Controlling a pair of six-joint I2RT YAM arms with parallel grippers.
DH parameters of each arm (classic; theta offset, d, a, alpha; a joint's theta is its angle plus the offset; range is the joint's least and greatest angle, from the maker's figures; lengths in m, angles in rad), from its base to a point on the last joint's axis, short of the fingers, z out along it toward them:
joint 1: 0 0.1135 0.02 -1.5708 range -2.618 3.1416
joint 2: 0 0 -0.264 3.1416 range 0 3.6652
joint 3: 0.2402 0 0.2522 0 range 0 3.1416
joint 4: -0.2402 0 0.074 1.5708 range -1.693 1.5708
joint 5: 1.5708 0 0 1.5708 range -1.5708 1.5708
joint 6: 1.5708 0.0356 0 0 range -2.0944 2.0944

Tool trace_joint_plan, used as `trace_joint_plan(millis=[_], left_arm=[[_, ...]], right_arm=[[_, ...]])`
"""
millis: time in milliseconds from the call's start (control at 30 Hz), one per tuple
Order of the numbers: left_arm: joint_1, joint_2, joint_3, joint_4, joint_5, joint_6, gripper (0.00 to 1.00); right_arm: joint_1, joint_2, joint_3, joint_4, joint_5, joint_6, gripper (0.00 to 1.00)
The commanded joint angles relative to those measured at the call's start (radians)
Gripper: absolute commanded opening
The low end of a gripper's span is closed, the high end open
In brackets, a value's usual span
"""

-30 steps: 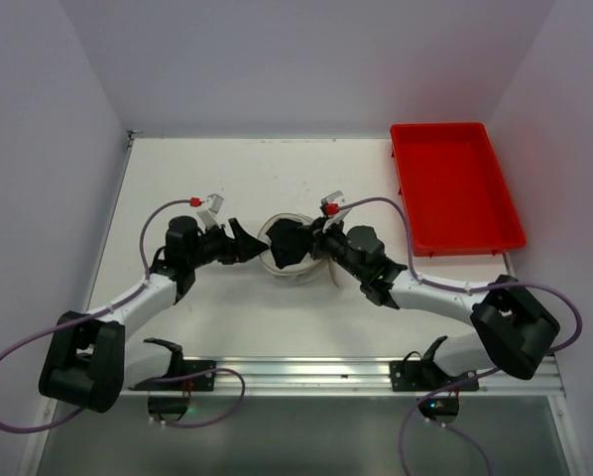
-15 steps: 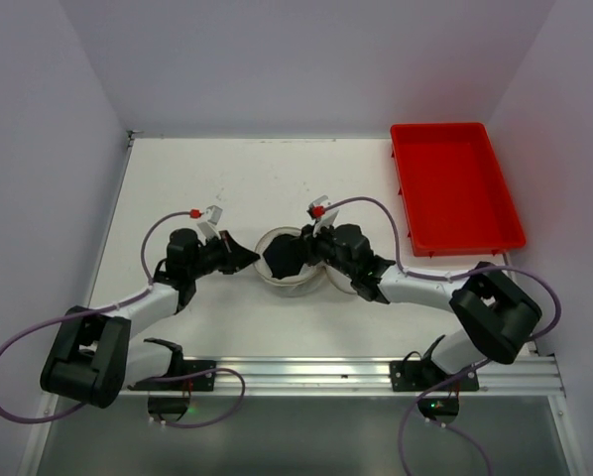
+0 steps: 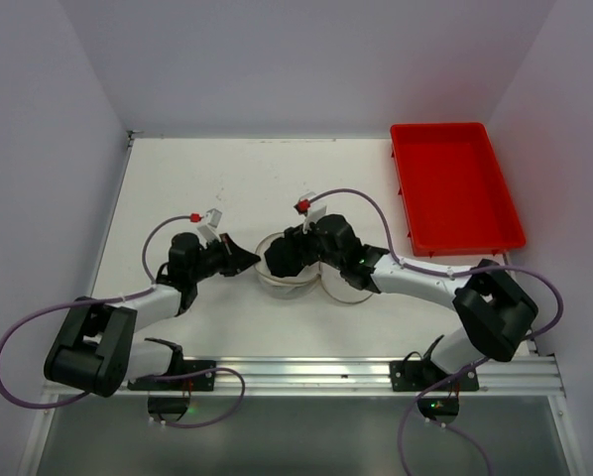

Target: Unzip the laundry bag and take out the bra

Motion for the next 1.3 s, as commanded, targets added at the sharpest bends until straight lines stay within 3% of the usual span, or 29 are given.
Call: trace_joint_plan(millis=[0, 200, 433, 933, 1033, 1067, 1167, 1267], left_arm=[[-0.008, -0.008, -0.013, 0.070, -0.004, -0.009, 0.00], [-0.008, -0.016, -0.036, 0.070, -0.009, -0.008, 0.00], [-0.008, -0.025, -0.013, 0.016, -0.026, 0.012, 0.00], [-0.008, -0.008, -0.005, 0.030, -0.030, -0.002, 0.00], [-0.008, -0.003, -0.007, 0.025, -0.032, 0.000, 0.00], [-0.008, -0.005, -0.008, 0.025, -0.033, 0.000, 0.00], [-0.008, -0.011, -0.010, 0.016, -0.038, 0.001, 0.00], [-0.008, -0.016, -0.004, 0.002, -0.043, 0.001, 0.00]], right_arm=[[0.059, 0.013, 0.098, -0.085, 0.088, 0.009, 0.69], [0.119, 0.093, 0.101, -0.055, 0.188, 0.068, 0.77], [0.173, 0.174, 0.156, -0.145, 0.352, 0.083, 0.79], [0.175, 0.376, 0.282, -0.293, 0.356, 0.080, 0.79], [0.171, 0.401, 0.305, -0.314, 0.346, 0.088, 0.65], [0.168, 0.401, 0.305, -0.313, 0.336, 0.089, 0.51], [0.162, 0.399, 0.310, -0.313, 0.334, 0.092, 0.22], [0.158, 0.393, 0.318, -0.314, 0.334, 0.080, 0.01]])
